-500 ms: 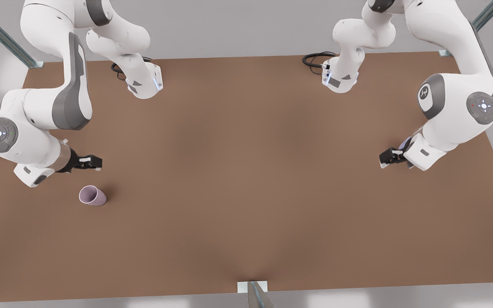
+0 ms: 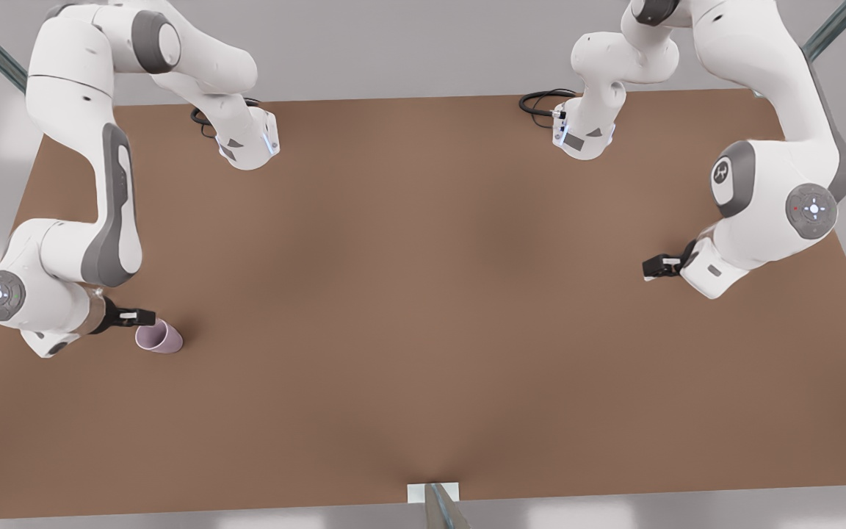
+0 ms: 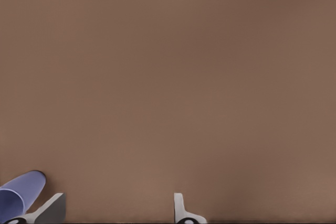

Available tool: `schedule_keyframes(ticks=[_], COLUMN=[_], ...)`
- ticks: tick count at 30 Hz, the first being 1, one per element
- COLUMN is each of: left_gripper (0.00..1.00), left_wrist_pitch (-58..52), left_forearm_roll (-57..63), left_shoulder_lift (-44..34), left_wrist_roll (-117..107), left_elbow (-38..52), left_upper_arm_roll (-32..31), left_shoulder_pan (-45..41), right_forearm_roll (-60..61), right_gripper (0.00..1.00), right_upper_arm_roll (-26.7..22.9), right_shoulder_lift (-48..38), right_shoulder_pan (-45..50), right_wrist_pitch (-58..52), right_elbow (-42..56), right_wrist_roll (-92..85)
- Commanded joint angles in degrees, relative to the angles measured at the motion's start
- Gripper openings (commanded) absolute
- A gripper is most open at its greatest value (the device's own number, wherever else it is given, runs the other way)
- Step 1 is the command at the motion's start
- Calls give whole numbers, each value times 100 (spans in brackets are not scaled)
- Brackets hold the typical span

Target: Stack the cups, with the pink cup at the bottom and the purple cup at the top

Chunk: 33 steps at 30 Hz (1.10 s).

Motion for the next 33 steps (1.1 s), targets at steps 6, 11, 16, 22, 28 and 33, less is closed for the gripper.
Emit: schedule_keyframes(ticks=[6,11,16,22,28,33], left_gripper=[100,100,100,100,100,100], left_wrist_pitch=[-559,-586,-647,-735,-779,-779], left_forearm_roll=[8,17,26,17,26,26], left_shoulder_lift=[0,44,71,71,79,88], left_wrist_roll=[-62,-97,-106,-106,-114,-123], left_elbow=[-11,-11,-11,-3,-3,-3], left_upper_arm_roll=[4,4,4,4,4,4], left_shoulder_pan=[5,5,5,5,5,5], right_forearm_roll=[50,50,85,85,85,85], right_gripper=[100,100,100,100,100,100], right_upper_arm_roll=[1,-78,-78,-78,-78,-78], right_shoulder_lift=[257,432,538,758,749,854], right_shoulder_pan=[-277,-365,-628,-628,-664,-725], right_wrist_pitch=[1168,1836,2126,2618,2653,2671], right_elbow=[-364,-874,-954,-1314,-1499,-1534], right_wrist_roll=[-936,-1085,-1463,-1463,-1463,-1463])
